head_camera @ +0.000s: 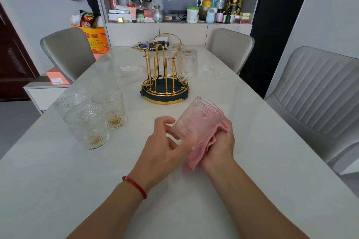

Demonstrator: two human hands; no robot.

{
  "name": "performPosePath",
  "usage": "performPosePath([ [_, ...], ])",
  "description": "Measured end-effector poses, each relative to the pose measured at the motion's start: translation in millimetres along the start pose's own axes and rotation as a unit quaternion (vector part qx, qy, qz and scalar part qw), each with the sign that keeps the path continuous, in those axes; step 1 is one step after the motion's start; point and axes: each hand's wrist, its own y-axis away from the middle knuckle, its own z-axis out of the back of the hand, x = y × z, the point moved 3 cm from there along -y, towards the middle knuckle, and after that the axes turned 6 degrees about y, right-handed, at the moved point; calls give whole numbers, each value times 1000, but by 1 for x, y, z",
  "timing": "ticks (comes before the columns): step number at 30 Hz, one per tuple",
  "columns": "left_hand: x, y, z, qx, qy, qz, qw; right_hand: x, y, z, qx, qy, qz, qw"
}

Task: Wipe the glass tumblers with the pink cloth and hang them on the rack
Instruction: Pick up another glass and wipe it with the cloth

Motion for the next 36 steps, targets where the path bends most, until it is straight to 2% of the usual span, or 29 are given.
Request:
performPosePath([
  [3,0,-1,-4,-16,21,-29,999,2,0,1,3,-6,11,1000],
  [5,-3,-1,-5,0,57,-30,998,1,0,-2,42,-10,6,999],
  [8,-7,0,-4,32,99,-10,995,-3,1,-7,54,-3,-4,999],
  [14,-1,1,-5,-25,6,-39,999,4,0,1,28,-32,27,999],
  [17,-7,-1,-7,-21,8,-72,997,3,-1,-1,38,-24,24,999],
  [20,-9,0,-2,15,67,-37,997,-3,-5,-3,31,-12,1,999],
  [24,-5,1,2,13,10,-6,1000,-4,-8,6,24,-14,7,1000],
  [26,-3,1,0,1,24,7,1000,-3,-7,5,33,-30,12,999],
  [31,-6,0,-6,-2,28,-32,999,-2,-2,-1,63,-46,18,997],
  [34,-9,-1,-2,39,84,-19,996,-6,-8,-1,55,-36,9,998],
  [36,-11,-1,-1,50,63,-1,997,-9,-10,-2,49,-43,3,998],
])
